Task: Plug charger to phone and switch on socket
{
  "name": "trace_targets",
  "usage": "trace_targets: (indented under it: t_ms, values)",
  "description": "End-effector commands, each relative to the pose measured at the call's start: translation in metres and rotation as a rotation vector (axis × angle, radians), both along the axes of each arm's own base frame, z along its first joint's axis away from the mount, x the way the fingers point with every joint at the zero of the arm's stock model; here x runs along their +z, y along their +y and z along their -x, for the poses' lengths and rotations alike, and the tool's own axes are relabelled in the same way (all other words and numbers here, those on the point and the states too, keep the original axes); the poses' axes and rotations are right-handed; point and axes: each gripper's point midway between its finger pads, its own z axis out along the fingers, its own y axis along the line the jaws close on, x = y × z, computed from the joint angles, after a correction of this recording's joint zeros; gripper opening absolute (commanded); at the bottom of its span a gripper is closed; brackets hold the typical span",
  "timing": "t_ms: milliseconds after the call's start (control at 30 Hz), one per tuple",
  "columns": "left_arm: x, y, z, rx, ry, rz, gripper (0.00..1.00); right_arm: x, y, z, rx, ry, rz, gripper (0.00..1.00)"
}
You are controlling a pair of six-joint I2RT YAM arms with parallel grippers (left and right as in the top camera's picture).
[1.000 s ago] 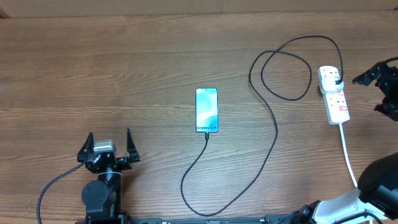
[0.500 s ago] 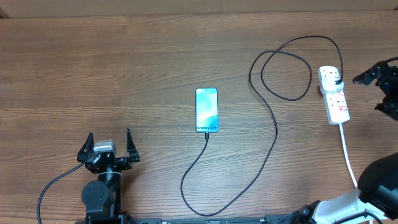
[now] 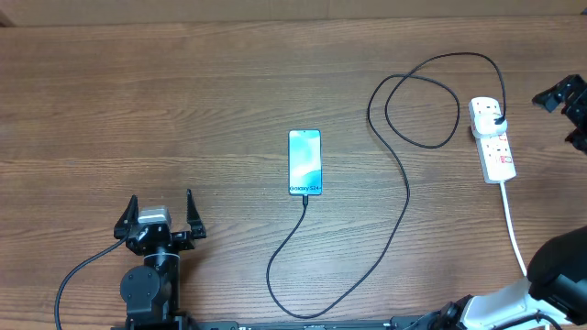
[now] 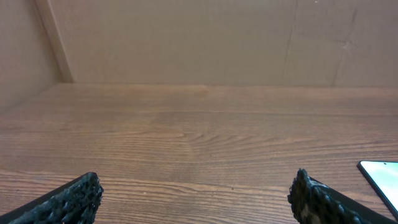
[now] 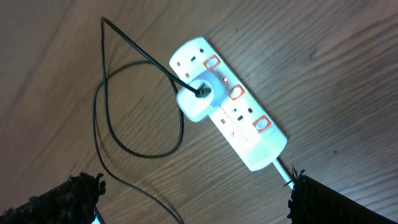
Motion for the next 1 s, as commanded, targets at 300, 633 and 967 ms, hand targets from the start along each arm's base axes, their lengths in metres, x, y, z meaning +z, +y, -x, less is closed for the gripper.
trace_targets:
  t_ms: [300,633,967]
  values:
    - [0.001,0.0,0.0,-0.005,-0.005,-0.022,1.0,0.1,0.053,-0.017,0.131,-0.311,0.196,1.0]
    - [0.001,0.0,0.0,-0.005,-0.005,-0.022,1.0,0.139,0.117,-0.021,0.263,-0.414,0.309,1.0]
    - [0.001,0.0,0.0,-0.005,-0.005,-0.021,1.0,0.17,0.157,-0.011,0.335,-0.531,0.364,1.0]
